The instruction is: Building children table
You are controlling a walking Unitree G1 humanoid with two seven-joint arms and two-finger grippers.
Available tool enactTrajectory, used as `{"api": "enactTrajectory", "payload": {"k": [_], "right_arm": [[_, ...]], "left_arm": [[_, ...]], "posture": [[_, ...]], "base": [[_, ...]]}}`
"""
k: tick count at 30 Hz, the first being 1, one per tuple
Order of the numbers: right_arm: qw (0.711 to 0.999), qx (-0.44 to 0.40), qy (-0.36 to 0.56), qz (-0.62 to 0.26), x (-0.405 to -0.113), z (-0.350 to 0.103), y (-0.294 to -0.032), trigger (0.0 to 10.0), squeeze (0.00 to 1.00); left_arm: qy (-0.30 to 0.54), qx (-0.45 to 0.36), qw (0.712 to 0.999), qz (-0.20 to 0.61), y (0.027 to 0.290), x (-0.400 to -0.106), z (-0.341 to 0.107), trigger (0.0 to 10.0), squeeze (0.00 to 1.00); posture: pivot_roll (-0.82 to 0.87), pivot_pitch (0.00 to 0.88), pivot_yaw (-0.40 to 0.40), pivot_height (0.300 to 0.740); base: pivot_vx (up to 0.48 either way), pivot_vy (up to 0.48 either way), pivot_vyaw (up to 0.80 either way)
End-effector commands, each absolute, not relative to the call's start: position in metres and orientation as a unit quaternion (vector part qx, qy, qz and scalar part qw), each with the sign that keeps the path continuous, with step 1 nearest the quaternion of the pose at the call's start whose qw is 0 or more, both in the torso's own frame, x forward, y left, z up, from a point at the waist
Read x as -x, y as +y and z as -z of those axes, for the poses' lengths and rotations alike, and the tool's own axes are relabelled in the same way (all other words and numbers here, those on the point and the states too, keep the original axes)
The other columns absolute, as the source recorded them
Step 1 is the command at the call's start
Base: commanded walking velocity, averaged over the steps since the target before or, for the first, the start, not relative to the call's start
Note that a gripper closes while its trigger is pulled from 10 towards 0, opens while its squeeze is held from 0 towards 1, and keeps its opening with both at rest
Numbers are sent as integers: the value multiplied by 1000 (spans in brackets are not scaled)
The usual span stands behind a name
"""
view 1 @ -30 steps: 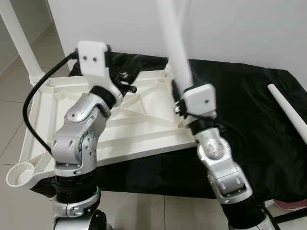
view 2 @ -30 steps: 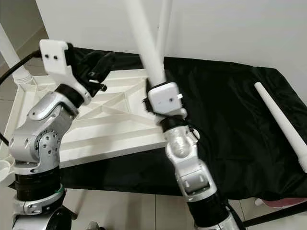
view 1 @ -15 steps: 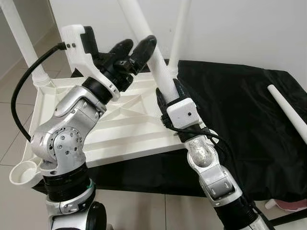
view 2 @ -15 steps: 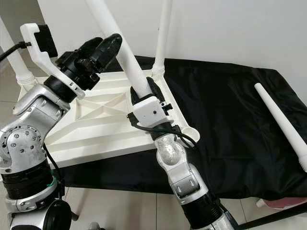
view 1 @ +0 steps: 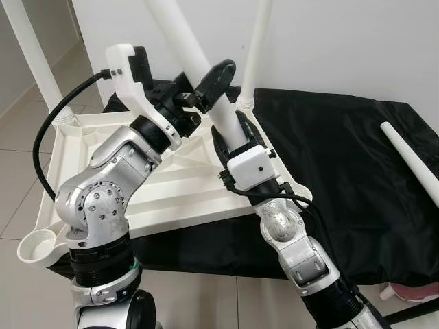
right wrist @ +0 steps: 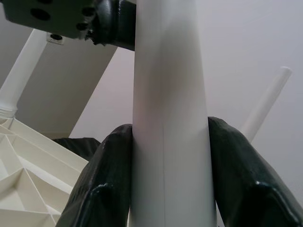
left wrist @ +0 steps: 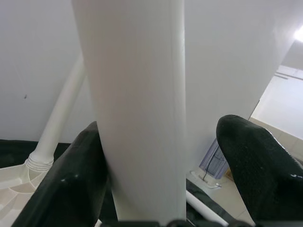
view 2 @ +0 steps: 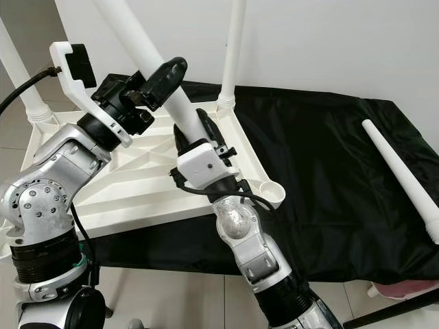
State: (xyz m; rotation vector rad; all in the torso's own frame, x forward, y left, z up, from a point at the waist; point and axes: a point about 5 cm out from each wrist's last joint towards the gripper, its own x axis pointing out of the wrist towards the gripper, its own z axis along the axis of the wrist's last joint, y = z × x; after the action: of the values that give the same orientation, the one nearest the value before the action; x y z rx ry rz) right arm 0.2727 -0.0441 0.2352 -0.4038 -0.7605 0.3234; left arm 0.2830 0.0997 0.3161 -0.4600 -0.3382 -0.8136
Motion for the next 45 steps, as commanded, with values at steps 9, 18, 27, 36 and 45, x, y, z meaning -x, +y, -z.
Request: {"api": "enactTrajectory", "payload": {"k": [9, 18, 27, 36, 45], "right_arm": [[908, 205, -332, -152, -279, -223, -42, 10000, 0], [929, 178, -280, -167, -287, -219, -40, 10000, 1000], [954, 141, -197, -180, -294, -214, -37, 10000, 0], [960, 124, -186, -169, -297, -216, -41, 10000, 0], [945, 148, -233, -173, -291, -229, -38, 10000, 0]], "left_arm": [[-143, 200, 888, 389, 96, -284, -310, 0, 0], [-169, 110, 896, 396, 86, -277, -308, 0, 0], [-212, 14, 899, 383, 75, -274, -311, 0, 0], [-211, -34, 883, 417, 68, -266, -303, 0, 0], [-183, -25, 879, 441, 62, -264, -290, 0, 0]], "posture": [[85, 26, -41, 740], [85, 36, -43, 740], [81, 39, -43, 740], [82, 42, -40, 740], [81, 43, -41, 740]], "base": [[0, 0, 0], [0, 0, 0], [0, 0, 0], [0, 0, 0], [0, 0, 0]]}}
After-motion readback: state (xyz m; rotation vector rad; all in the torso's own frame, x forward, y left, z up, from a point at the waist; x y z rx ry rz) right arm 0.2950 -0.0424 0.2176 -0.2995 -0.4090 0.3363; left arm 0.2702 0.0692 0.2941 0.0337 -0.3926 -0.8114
